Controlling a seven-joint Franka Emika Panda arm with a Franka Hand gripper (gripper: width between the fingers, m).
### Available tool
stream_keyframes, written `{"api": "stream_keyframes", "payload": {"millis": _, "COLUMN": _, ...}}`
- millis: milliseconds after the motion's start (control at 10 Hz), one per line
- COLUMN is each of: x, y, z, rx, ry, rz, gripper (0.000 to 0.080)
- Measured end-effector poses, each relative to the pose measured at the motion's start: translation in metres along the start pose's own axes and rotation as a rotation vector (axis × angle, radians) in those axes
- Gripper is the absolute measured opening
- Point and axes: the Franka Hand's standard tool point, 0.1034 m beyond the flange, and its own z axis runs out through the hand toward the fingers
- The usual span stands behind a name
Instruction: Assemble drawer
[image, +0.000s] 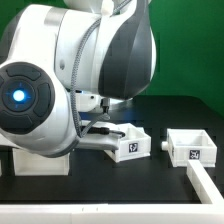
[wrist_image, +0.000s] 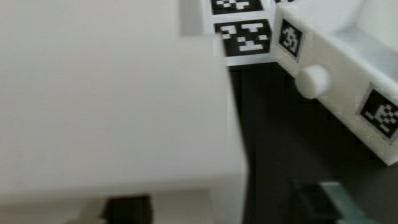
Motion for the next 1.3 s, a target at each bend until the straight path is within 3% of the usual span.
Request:
{"api": "stream_keyframes", "payload": {"millis": 100, "x": 0.0, "y": 0.0, "z": 0.0, "rx": 0.0, "ry": 0.0, "rz": 0.0, "gripper": 0.0193}}
{"api": "stream_keyframes", "payload": {"millis": 200, "x": 0.0, "y": 0.0, "z": 0.0, "rx": 0.0, "ry": 0.0, "rz": 0.0, "gripper": 0.0193}}
{"api": "stream_keyframes", "payload": {"millis": 300, "x": 0.0, "y": 0.0, "z": 0.0, "rx": 0.001, "ry": 0.0, "rz": 0.0, "gripper": 0.0048}}
{"api": "stream_keyframes", "payload": {"millis": 700, "x": 0.0, "y": 0.0, "z": -0.001, "rx": 0.001, "ry": 0.003, "rz": -0.001, "gripper": 0.0034}}
{"api": "stream_keyframes", "payload": {"millis": 900, "x": -0.019, "y": 0.003, "z": -0.03, "rx": 0.007, "ry": 0.061, "rz": -0.028, "gripper": 0.0034}}
{"api": "stream_keyframes", "payload": {"millis": 1100, "x": -0.045, "y": 0.0, "z": -0.066, "rx": 0.008, "ry": 0.26, "rz": -0.074, "gripper": 0.0034}}
{"api": "stream_keyframes", "payload": {"millis": 1200, "x": -0.049, "y": -0.001, "z": -0.072, "rx": 0.008, "ry": 0.355, "rz": -0.082, "gripper": 0.0034}}
{"api": "stream_keyframes", "payload": {"millis": 1300, "x": -0.041, "y": 0.001, "z": -0.069, "rx": 0.019, "ry": 0.409, "rz": -0.075, "gripper": 0.0034}}
